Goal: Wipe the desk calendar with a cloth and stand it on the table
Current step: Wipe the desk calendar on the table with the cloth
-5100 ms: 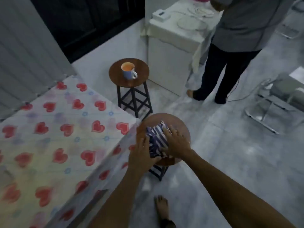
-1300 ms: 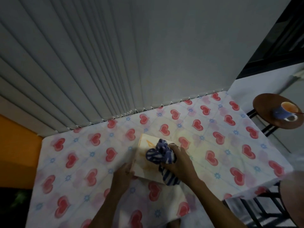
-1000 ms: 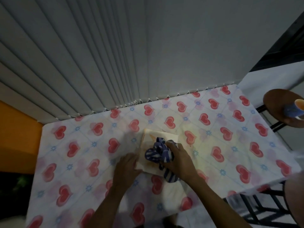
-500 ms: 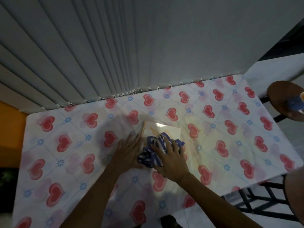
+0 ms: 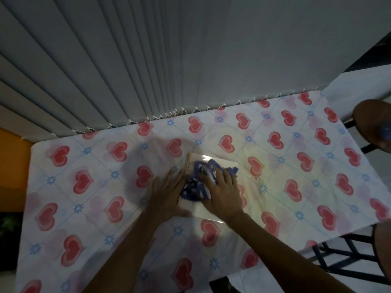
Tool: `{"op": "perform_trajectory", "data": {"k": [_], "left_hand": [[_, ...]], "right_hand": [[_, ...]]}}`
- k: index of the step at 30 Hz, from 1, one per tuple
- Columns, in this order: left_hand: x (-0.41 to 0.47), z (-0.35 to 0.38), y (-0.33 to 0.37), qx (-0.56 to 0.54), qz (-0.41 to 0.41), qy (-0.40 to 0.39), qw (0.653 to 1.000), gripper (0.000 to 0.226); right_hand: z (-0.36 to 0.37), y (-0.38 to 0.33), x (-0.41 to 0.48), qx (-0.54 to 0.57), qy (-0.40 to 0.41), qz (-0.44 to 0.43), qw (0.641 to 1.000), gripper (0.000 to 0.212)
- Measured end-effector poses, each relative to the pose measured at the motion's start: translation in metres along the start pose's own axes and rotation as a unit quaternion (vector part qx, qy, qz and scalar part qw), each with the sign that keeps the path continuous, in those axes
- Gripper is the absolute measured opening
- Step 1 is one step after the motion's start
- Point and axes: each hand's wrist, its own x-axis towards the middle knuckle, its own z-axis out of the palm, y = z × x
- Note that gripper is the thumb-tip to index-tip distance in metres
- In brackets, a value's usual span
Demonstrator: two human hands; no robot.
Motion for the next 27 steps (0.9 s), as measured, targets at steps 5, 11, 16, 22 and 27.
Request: {"op": "perform_trajectory", "data": {"k": [5,11,16,22,27], "left_hand": [[-0.001,0.001,0.003,-0.003,0.001,0.021,1.0,0.124],[0.002,0.0,0.004,-0.027,-0.019,0.007,0.999,0.139],[0.0,0.004,0.003,-0.033,-0.021,0.035,0.999,0.135],[-0.001,0.006,0.004,-0.01,0.016,0.101,0.995,0.121],[0.0,0.002,0.004,-0.036,-0.025,0.008,0.999,0.142]], "right_hand": [[0.014,0.008,-0.044,-0.026,-0.026,-0.119,0.992,0.071],[-0.014,0.015,0.03,-0.022,-0.012,0.004,1.0,0.068],[-0.008,-0.002,0.024,0.031,0.002,-0.046,0.998,0.067],[-0.002,0.018,0.004,-0.019,-0.028,-0.167,0.985,0.059],[-0.018,0.012,0.048,0.011,-0.031,-0.093,0.995,0.062]]}}
